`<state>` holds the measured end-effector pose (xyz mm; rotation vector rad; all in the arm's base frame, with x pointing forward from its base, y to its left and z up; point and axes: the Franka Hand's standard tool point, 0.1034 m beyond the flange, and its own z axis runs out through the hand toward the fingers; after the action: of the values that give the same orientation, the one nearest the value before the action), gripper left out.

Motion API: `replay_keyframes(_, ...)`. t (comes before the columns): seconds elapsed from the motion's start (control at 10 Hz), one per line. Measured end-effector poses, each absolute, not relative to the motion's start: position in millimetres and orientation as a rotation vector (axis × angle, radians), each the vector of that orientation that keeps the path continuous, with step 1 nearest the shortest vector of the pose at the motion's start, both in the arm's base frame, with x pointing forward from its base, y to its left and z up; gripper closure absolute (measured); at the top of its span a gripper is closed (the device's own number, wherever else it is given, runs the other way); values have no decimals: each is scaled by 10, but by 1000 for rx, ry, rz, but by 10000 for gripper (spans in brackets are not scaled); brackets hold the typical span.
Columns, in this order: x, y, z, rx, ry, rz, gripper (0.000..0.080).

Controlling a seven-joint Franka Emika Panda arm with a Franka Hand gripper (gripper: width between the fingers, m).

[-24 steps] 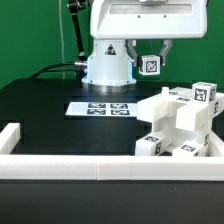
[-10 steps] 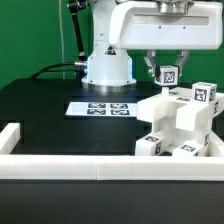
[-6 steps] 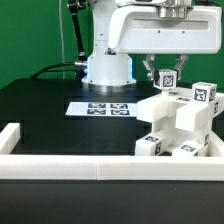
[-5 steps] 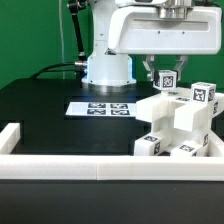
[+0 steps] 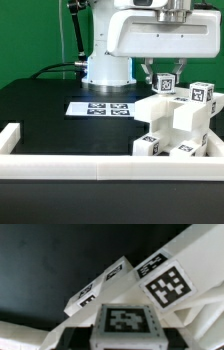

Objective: Assemble chair

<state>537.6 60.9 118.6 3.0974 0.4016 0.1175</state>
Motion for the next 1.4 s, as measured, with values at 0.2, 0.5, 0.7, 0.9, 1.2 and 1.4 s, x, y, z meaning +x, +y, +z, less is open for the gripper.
replay_keyframes(0.2, 5387, 567, 1153, 3093, 395, 126, 511)
replay_keyframes(0.5, 5390, 566, 1154, 3093, 394, 128, 511)
replay_keyframes(0.7, 5389, 566, 1154, 3093, 394, 128, 511)
replay_keyframes(0.9, 5390, 566, 1154, 3093, 394, 128, 511)
replay_keyframes(1.2, 5390, 566, 1154, 3093, 394, 128, 511)
replay_keyframes(1.4, 5389, 566, 1154, 3098, 356, 128, 511)
